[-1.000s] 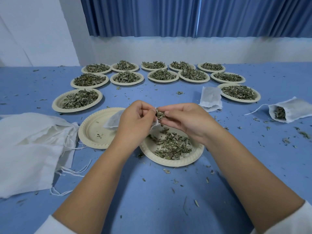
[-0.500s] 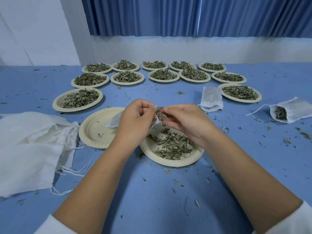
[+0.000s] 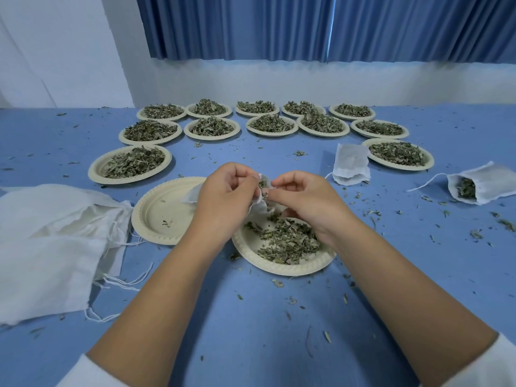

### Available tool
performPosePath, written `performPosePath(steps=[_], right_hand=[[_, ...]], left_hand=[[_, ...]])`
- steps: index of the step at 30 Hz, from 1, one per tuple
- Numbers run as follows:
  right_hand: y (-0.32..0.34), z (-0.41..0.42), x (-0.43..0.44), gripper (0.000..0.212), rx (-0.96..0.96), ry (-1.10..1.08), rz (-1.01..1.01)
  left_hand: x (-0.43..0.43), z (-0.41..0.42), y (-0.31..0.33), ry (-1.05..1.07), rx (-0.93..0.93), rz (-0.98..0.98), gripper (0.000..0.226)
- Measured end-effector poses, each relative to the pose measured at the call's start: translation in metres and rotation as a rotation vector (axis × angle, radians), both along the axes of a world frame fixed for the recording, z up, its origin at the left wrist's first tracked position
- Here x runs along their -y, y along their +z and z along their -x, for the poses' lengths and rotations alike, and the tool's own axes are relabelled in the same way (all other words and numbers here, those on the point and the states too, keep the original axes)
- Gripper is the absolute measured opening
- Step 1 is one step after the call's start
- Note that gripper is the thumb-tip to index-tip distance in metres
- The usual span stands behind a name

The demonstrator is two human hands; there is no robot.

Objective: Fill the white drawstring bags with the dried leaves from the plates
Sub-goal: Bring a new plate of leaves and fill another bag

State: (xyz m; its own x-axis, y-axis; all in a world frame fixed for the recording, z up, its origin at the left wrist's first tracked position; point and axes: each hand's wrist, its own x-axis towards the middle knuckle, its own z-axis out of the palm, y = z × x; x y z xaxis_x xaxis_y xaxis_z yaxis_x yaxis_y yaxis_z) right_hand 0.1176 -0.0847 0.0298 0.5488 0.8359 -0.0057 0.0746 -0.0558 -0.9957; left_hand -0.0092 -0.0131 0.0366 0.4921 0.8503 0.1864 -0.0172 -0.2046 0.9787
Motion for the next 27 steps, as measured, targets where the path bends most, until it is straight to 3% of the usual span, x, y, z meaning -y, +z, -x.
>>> performPosePath(steps=[4, 8, 11, 17, 25, 27], right_hand=[[0.001, -0.001, -0.002, 0.042, -0.145, 0.132, 0.074], [0.000, 0.002, -0.002, 0.019, -0.306, 0.241, 0.004], [-0.003, 0.000, -0.004, 0.006, -0.191, 0.143, 0.022], [-0.004, -0.002, -0.003, 0.018, -0.038, 0.044, -0.007], [-0.005, -0.002, -0.003, 0.019, 0.223, -0.089, 0.035], [-0.005, -0.002, -0.003, 0.017, 0.210, -0.077, 0.014]], left_hand=[[0.000, 0.001, 0.003, -0.038, 0.012, -0.008, 0.015], [0.003, 0.003, 0.005, -0.088, 0.029, 0.001, 0.016], [0.005, 0.003, 0.008, -0.130, 0.037, -0.004, 0.015], [0.006, 0.006, 0.008, -0.184, -0.007, -0.062, 0.017], [0.008, 0.001, -0.001, -0.238, -0.094, -0.116, 0.010], [0.007, 0.001, -0.002, -0.214, -0.072, -0.082, 0.011]])
